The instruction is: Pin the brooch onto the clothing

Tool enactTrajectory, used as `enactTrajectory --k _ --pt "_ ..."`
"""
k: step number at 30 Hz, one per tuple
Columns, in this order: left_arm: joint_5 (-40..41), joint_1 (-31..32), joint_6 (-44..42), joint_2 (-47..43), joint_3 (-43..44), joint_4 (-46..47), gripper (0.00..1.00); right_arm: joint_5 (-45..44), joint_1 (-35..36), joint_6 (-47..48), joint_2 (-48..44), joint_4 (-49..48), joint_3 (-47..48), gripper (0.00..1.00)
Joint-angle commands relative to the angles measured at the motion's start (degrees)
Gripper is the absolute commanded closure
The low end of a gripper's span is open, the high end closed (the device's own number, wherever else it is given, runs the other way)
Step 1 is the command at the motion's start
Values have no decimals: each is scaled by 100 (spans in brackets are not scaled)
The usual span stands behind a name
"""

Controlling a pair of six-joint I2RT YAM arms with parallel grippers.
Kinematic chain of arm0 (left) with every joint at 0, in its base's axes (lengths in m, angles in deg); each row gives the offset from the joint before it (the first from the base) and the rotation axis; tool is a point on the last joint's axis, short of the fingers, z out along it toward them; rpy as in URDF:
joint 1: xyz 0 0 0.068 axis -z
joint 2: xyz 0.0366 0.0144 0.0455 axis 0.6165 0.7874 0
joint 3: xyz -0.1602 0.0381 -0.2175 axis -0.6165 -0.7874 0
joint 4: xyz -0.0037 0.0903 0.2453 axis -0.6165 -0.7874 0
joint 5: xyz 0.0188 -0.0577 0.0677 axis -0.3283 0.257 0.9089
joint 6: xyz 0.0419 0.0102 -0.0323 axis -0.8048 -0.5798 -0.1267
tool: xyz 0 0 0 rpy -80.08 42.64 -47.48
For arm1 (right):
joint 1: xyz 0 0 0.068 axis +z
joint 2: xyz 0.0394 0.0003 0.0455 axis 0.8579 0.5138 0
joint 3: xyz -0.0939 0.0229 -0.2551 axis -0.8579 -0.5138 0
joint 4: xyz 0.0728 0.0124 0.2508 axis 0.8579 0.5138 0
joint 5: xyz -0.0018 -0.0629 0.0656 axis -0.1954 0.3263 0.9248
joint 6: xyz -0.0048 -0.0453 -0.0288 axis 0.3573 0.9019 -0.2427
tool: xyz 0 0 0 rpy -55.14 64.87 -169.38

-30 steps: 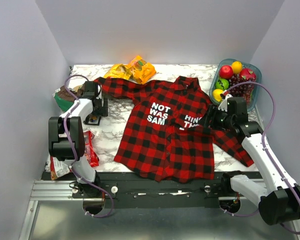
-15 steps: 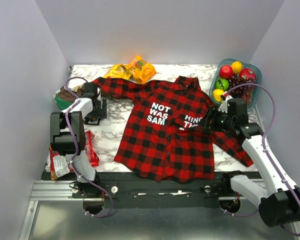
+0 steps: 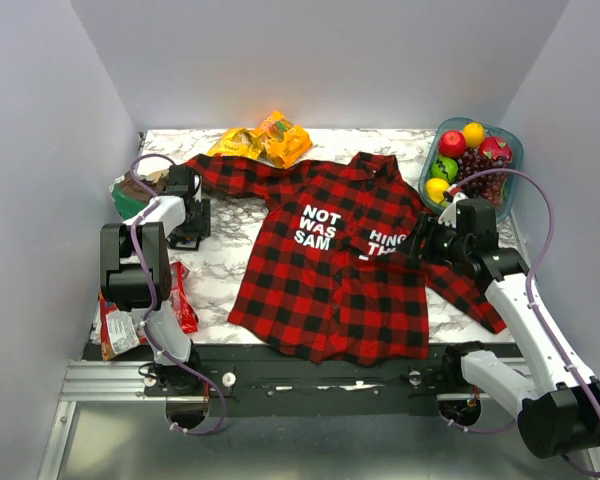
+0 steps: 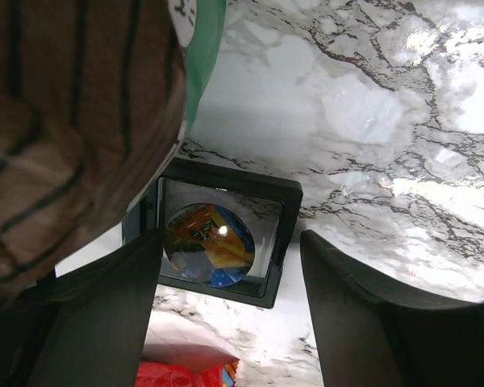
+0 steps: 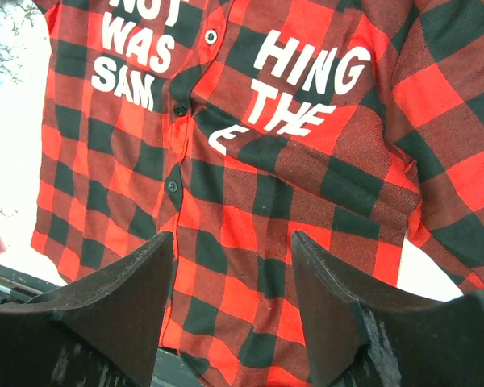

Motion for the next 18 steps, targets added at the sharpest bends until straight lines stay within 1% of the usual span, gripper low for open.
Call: enactTrajectory --k 1,6,7,10,18 --pt "-118 -20 5 23 -74 -66 27 -46 24 -33 -102 131 -71 32" --pt "-109 -20 5 -21 -100 -74 35 -38 24 -59 -111 140 -71 32" --pt "-109 -11 13 -30 -109 -74 38 -37 24 -50 -128 140 -71 32" --pt "-109 6 31 -56 -118 -83 42 -55 24 -59 -137 140 -106 32" --pt "58 191 31 -232 -179 -83 48 -55 24 -68 -137 140 -133 32"
